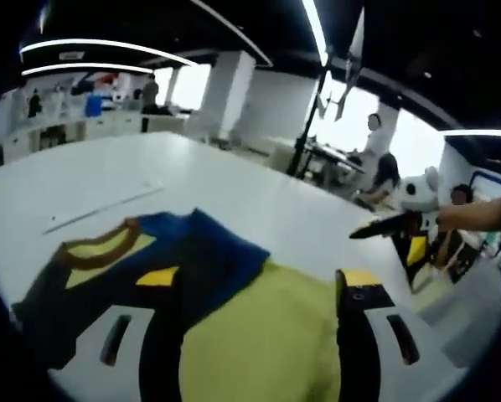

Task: Fold the garment on the visible template until the final outline fits inside the template.

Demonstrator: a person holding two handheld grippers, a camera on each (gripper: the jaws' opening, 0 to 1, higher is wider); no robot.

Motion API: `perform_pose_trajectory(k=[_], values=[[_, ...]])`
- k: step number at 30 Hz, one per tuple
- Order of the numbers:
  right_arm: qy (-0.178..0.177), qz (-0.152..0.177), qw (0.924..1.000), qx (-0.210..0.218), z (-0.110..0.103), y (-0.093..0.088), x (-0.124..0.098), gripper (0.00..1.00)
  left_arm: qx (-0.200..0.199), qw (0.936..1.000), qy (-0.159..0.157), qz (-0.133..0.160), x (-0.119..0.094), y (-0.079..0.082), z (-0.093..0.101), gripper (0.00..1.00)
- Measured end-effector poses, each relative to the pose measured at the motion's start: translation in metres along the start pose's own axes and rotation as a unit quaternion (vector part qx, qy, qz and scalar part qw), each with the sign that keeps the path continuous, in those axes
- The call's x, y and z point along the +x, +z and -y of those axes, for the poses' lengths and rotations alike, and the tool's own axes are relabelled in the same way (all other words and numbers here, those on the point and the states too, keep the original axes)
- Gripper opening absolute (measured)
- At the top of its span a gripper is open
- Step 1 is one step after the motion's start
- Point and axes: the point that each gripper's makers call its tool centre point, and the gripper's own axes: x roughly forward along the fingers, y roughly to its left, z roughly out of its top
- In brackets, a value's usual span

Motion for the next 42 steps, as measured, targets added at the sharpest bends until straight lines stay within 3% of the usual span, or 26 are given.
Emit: perform_pose_trajectory(k=[11,25,36,42], values=[[0.010,0.005,0.9998,-0.013,-0.012,0.010,-0.002,0.95,-0.015,0.9990,0.041,0.009,-0.060,-0.014,0.001,0.69],[0.037,-0.001,0.9981,-0.049,-0.036,0.034,0.001,0.94,-0.045,0.9923,0.115,-0.006,-0.172,-0.065,-0.003,0.69],[0.049,-0.014,0.9965,-0.066,-0.064,0.033,0.004,0.94,-0.064,0.9856,0.157,0.001,-0.229,-0.085,-0.003,0.68],[0.046,-0.015,0.9969,-0.062,-0.068,0.026,0.000,0.94,-0.071,0.9828,0.170,0.005,-0.244,-0.092,-0.002,0.67]])
